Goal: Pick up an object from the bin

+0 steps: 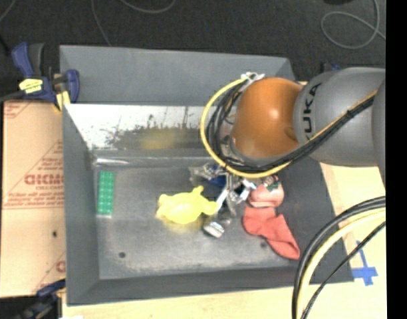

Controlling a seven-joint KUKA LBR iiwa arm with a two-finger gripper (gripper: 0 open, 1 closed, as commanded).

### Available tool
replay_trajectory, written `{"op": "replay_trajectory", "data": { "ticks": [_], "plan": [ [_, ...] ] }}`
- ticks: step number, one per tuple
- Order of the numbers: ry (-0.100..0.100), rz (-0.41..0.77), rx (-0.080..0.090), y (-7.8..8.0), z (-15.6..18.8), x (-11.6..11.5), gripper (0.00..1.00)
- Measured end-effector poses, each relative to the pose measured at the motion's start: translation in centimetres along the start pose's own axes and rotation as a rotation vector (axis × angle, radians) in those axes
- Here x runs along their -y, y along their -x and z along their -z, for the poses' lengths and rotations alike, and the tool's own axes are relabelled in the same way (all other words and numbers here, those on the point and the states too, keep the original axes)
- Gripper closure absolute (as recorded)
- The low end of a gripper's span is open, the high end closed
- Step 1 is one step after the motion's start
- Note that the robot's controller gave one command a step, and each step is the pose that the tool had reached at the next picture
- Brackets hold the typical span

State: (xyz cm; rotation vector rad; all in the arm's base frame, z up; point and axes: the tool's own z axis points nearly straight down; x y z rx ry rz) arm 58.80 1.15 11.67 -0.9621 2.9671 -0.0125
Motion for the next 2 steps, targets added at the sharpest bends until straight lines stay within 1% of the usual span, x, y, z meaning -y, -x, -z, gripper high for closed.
{"op": "replay_trajectory", "data": {
  "ticks": [1, 2],
  "plan": [
    [0.005, 0.012, -0.009, 0.1, -2.61, 0.08, 1.0],
    [0.003, 0.011, -0.006, -0.2, -1.78, -0.02, 1.0]
  ]
}}
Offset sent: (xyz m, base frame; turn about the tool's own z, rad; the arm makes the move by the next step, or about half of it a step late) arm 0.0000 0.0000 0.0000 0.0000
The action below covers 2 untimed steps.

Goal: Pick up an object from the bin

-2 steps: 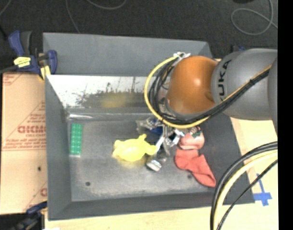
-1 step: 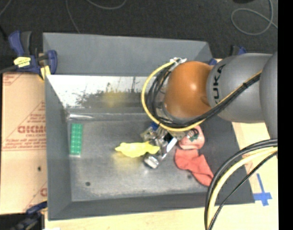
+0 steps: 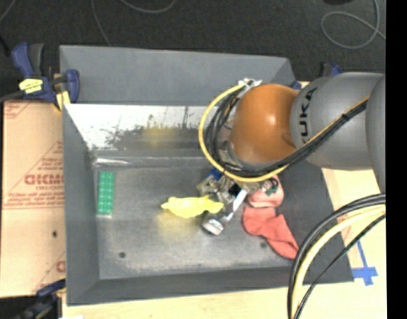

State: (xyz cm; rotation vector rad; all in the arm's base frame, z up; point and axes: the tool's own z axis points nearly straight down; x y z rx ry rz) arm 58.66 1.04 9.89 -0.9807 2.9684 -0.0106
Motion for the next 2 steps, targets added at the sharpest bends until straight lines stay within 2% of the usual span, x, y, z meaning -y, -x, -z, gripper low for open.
{"op": "replay_trajectory", "data": {
  "ticks": [1, 2],
  "plan": [
    [0.0, 0.008, -0.001, 0.5, 1.6, 0.7, 1.0],
    [0.002, 0.008, -0.004, 0.5, 6.7, 0.2, 1.0]
  ]
}}
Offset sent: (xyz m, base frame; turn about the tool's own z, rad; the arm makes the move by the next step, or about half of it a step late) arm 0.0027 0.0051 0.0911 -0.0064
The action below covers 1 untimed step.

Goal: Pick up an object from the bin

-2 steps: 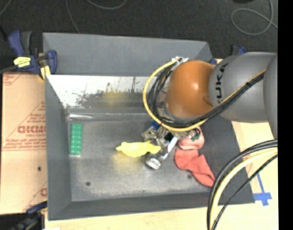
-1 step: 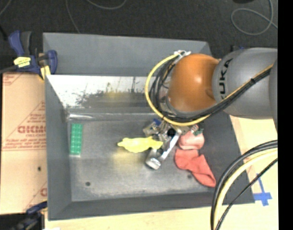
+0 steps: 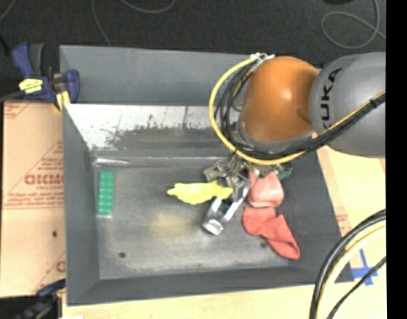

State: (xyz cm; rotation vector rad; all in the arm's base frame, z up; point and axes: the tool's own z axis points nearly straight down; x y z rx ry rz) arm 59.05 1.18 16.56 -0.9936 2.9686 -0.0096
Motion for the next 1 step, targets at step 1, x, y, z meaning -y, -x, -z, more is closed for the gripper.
{"op": "replay_trajectory", "data": {
  "ticks": [1],
  "plan": [
    [-0.012, -0.012, 0.019, 0.44, -1.61, 0.49, 1.0]
  ]
}}
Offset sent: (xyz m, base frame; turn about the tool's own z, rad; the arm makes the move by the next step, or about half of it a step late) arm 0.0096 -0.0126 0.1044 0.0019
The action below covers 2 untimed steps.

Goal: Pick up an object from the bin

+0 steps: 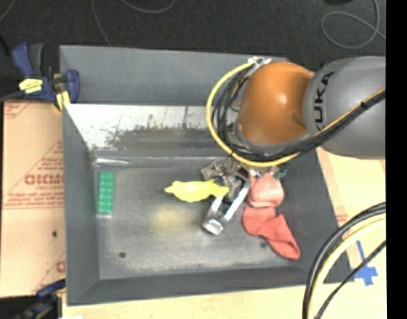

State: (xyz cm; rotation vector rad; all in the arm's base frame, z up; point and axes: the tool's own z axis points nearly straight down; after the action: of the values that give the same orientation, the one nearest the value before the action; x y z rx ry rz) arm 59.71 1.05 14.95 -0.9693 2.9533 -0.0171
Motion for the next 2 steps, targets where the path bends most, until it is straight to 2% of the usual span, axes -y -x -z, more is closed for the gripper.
{"op": "replay_trajectory", "data": {
  "ticks": [1, 2],
  "plan": [
    [0.018, 0.0, -0.027, -0.7, 0.6, 0.0, 1.0],
    [-0.006, -0.005, 0.007, 1.3, 0.4, -1.4, 1.0]
  ]
}}
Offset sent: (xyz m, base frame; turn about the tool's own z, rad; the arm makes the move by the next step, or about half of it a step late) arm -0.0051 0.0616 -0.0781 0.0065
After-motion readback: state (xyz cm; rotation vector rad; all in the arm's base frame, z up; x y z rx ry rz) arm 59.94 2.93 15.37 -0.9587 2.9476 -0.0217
